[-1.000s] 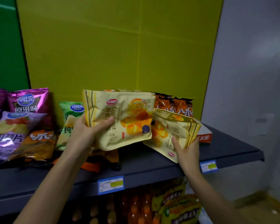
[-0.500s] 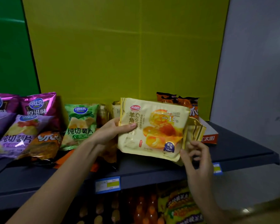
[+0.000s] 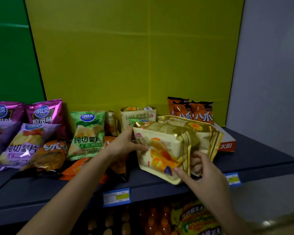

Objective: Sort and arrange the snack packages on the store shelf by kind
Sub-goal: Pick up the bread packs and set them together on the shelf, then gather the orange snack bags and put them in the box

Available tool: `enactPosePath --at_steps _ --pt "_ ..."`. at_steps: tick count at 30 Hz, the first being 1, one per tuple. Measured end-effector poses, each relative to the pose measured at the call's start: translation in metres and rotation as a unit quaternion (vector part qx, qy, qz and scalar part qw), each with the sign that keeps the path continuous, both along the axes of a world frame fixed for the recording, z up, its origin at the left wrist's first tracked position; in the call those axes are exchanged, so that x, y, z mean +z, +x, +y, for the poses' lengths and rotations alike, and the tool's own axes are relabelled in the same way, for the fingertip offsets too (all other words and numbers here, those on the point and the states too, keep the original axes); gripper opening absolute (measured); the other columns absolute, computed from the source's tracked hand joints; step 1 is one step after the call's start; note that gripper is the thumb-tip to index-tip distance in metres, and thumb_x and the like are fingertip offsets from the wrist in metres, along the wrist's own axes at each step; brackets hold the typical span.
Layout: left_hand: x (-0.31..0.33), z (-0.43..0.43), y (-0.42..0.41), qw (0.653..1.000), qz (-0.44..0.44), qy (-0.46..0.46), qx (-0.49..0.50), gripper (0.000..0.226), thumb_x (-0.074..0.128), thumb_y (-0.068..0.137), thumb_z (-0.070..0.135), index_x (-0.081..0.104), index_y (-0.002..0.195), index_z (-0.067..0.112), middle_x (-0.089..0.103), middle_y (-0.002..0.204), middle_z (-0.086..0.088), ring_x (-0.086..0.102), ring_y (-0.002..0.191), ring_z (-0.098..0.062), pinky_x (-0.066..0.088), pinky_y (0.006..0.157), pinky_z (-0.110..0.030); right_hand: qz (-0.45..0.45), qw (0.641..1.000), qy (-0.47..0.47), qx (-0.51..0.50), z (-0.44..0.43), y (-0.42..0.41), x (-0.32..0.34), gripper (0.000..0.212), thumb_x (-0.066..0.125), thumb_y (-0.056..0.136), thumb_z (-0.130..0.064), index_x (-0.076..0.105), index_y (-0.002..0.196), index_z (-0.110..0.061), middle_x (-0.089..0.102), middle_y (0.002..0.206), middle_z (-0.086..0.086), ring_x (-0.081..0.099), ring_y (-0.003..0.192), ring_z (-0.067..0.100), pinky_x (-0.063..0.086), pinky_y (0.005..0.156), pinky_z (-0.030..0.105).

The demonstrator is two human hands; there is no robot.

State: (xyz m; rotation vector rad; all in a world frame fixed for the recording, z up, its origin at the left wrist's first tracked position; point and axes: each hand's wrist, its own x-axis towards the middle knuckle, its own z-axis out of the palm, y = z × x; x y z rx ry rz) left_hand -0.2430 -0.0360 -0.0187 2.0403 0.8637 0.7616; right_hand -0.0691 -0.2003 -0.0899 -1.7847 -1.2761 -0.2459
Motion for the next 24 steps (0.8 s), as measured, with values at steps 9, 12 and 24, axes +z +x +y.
enactPosePath --at_steps 9,12,24 --pt "-0.007 -0.009 0.003 0.968 0.073 0.224 0.089 0.040 0.059 0.087 0.021 0.054 0.126 0.014 0.064 0.124 -0.005 0.059 0.113 -0.022 0.047 0.094 -0.039 0.015 0.999 0.034 0.004 0.008 -0.009 -0.005 0.047 0.071 0.067 -0.050 0.038 0.091 -0.027 0.044 0.072 -0.010 0.050 0.058 0.006 0.041 0.050 0.022" --pt "-0.006 -0.014 -0.018 0.952 0.038 0.260 0.154 0.032 0.057 0.088 0.019 0.062 0.119 0.010 0.069 0.115 -0.006 0.064 0.103 -0.020 0.050 0.088 -0.031 0.002 0.997 0.068 0.021 0.007 -0.014 -0.005 0.036 0.073 0.067 -0.039 0.041 0.082 -0.028 0.043 0.067 -0.012 0.051 0.068 0.011 0.039 0.053 0.015" --pt "-0.046 -0.006 -0.130 0.918 0.190 0.168 0.306 0.037 0.056 0.088 0.033 0.063 0.113 0.007 0.068 0.113 -0.016 0.062 0.105 -0.032 0.044 0.082 -0.035 0.010 0.971 0.034 0.236 0.047 -0.102 0.028 0.005 0.054 0.089 -0.032 0.053 0.092 -0.028 0.051 0.085 -0.019 0.054 0.076 0.004 0.047 0.067 0.019"
